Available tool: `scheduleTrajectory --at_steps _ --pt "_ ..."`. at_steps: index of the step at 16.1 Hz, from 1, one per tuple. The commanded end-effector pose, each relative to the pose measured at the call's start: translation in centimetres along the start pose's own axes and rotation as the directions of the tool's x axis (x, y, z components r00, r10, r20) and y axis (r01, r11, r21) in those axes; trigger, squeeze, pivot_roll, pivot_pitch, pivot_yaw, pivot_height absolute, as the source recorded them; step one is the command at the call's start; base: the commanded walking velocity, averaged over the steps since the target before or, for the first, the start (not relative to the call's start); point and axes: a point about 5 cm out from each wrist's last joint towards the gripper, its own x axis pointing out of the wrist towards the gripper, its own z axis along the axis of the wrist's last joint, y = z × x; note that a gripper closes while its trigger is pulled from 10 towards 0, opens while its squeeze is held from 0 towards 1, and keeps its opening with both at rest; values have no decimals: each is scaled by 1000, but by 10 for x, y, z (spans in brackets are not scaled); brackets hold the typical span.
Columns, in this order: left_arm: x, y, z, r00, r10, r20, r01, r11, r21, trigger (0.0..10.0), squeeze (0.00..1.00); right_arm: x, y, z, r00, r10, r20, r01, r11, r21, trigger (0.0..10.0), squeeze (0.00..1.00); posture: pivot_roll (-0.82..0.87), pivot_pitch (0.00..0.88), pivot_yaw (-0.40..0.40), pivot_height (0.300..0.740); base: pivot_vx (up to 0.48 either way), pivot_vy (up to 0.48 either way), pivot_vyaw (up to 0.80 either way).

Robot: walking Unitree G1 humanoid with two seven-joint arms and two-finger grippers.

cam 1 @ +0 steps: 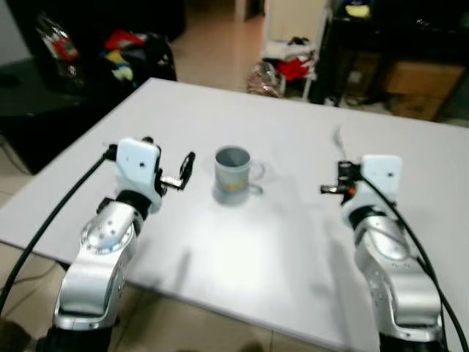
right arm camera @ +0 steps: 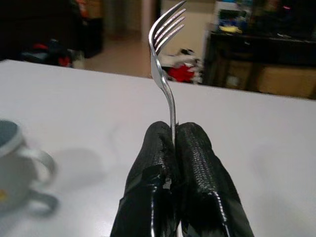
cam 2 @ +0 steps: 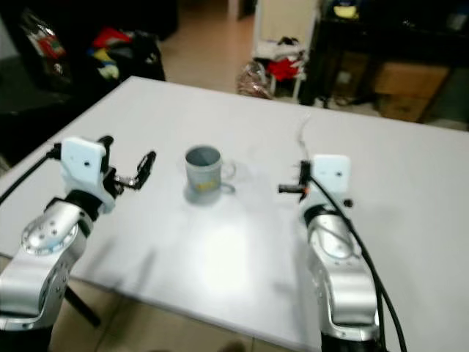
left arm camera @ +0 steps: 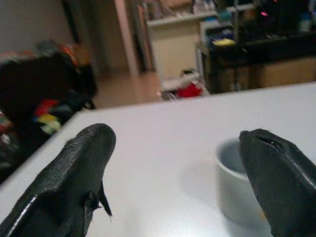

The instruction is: Setting the table

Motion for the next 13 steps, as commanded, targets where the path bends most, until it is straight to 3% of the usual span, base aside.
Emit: scheduleTrajectory --at_steps 1,6,13 --pt "1 7 0 1000 25 -1 -25 999 33 10000 0 -1 10 4 999 38 13 -38 999 13 10000 0 140 0 -2 740 0 0 0" --pt "4 4 0 1000 -6 -9 6 1000 27 10000 0 0 9 -1 999 42 -27 -42 999 19 10000 0 148 0 4 740 0 0 -91" --pt "4 8 -1 1000 -5 -12 5 999 41 10000 0 3 12 1 998 65 -28 -64 998 16 10000 0 149 0 11 740 0 412 -581"
